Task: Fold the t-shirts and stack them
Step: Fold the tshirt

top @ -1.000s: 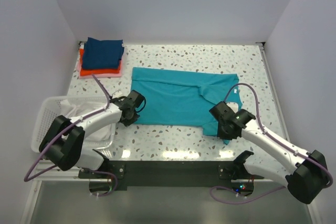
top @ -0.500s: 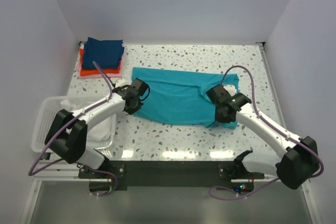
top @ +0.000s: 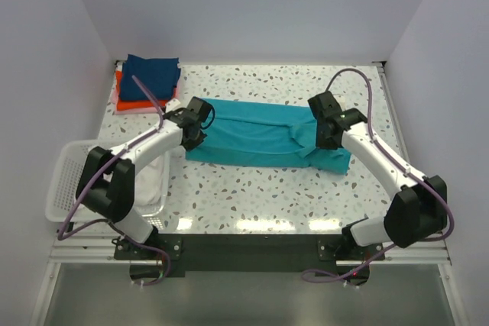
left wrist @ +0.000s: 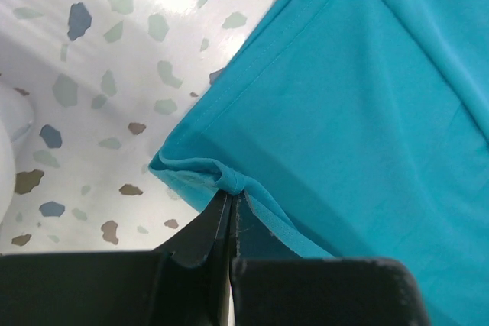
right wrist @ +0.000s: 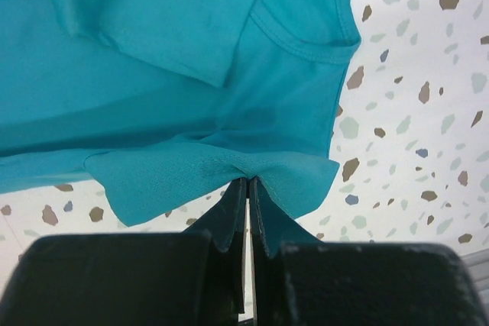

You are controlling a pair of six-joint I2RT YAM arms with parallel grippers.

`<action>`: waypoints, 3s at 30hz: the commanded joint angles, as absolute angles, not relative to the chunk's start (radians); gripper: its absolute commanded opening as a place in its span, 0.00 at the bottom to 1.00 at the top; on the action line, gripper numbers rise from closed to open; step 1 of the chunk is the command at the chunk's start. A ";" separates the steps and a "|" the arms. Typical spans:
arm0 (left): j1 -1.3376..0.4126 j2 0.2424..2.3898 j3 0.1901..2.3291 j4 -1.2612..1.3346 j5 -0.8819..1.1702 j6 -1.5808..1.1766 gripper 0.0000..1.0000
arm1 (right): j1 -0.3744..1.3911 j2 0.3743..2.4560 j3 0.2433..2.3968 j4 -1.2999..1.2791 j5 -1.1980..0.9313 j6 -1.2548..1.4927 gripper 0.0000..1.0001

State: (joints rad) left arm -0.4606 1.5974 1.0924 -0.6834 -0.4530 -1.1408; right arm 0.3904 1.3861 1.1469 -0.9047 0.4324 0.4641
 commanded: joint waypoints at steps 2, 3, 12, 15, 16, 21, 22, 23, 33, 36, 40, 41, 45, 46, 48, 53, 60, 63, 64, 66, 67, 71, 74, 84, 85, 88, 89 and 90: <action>-0.442 1.632 1.181 -0.644 -0.462 -1.105 0.00 | 0.361 1.443 1.236 -0.859 0.446 0.403 0.00; -0.436 1.647 1.190 -0.643 -0.462 -1.101 0.00 | 0.350 1.453 1.245 -0.858 0.446 0.400 0.00; -0.399 1.747 1.308 -0.632 -0.456 -1.057 0.00 | 0.292 1.578 1.359 -0.845 0.425 0.345 0.00; -0.399 1.782 1.350 -0.620 -0.449 -1.040 0.00 | 0.281 1.609 1.376 -0.831 0.419 0.336 0.00; -0.397 1.792 1.361 -0.624 -0.454 -1.039 0.00 | 0.278 1.618 1.391 -0.828 0.417 0.330 0.00; -0.387 1.827 1.404 -0.627 -0.479 -1.040 0.00 | 0.268 1.673 1.430 -0.815 0.420 0.314 0.00; -0.385 1.832 1.420 -0.629 -0.480 -1.031 0.00 | 0.267 1.690 1.442 -0.810 0.417 0.311 0.00; -0.382 1.847 1.430 -0.632 -0.483 -1.026 0.00 | 0.264 1.701 1.448 -0.811 0.417 0.308 0.00; -0.368 1.943 1.539 -0.638 -0.482 -0.973 0.00 | 0.253 1.782 1.514 -0.833 0.429 0.307 0.00; -0.368 1.970 1.578 -0.632 -0.479 -0.948 0.00 | 0.249 1.802 1.528 -0.838 0.434 0.305 0.00; -0.367 2.006 1.606 -0.635 -0.482 -0.939 0.00 | 0.244 1.835 1.549 -0.836 0.434 0.304 0.00; -0.365 2.013 1.611 -0.638 -0.482 -0.937 0.00 | 0.241 1.842 1.554 -0.836 0.434 0.304 0.00; -0.360 2.034 1.634 -0.649 -0.489 -0.936 0.00 | 0.238 1.890 1.589 -0.807 0.433 0.267 0.00; -0.359 2.039 1.637 -0.646 -0.488 -0.933 0.00 | 0.236 1.900 1.595 -0.801 0.433 0.256 0.00; -0.357 2.045 1.644 -0.649 -0.486 -0.925 0.00 | 0.236 1.934 1.623 -0.789 0.431 0.233 0.00; -0.353 2.066 1.652 -0.655 -0.485 -0.922 0.04 | 0.233 2.017 1.684 -0.775 0.433 0.173 0.00; -0.344 2.085 1.686 -0.657 -0.466 -0.888 0.39 | 0.227 2.132 1.824 -0.791 0.474 0.141 0.41; -0.344 2.063 1.686 -0.657 -0.462 -0.879 0.73 | 0.227 2.123 1.859 -0.811 0.482 0.152 0.99; -0.344 2.046 1.683 -0.655 -0.460 -0.877 0.79 | 0.227 2.111 1.858 -0.811 0.480 0.158 0.99; -0.344 2.019 1.671 -0.643 -0.443 -0.868 0.97 | 0.227 2.051 1.821 -0.801 0.466 0.181 0.99; -0.344 2.008 1.664 -0.638 -0.433 -0.864 1.00 | 0.229 2.025 1.801 -0.795 0.459 0.189 0.99; -0.345 1.970 1.631 -0.595 -0.354 -0.838 1.00 | 0.227 1.901 1.640 -0.761 0.404 0.238 0.99; -0.350 1.959 1.628 -0.578 -0.308 -0.807 1.00 | 0.227 1.794 1.507 -0.732 0.327 0.273 0.99; -0.374 2.037 1.655 -0.398 -0.144 -0.648 1.00 | 0.227 1.494 1.043 -0.482 0.098 0.408 0.99; -0.374 2.045 1.651 -0.373 -0.127 -0.637 1.00 | 0.224 1.488 1.013 -0.445 0.080 0.410 0.99; -0.374 2.075 1.635 -0.310 -0.060 -0.614 1.00 | 0.212 1.509 0.965 -0.371 0.025 0.417 0.99; -0.374 2.080 1.626 -0.298 -0.046 -0.612 1.00 | 0.207 1.520 0.960 -0.358 0.017 0.423 0.99; -0.374 2.094 1.623 -0.287 -0.041 -0.606 1.00 | 0.203 1.544 0.957 -0.326 0.002 0.425 0.99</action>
State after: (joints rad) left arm -0.3717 2.0647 1.6314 -0.3958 -0.1177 -0.6662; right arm 0.2192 1.5272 0.9569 -0.4980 0.0799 0.3882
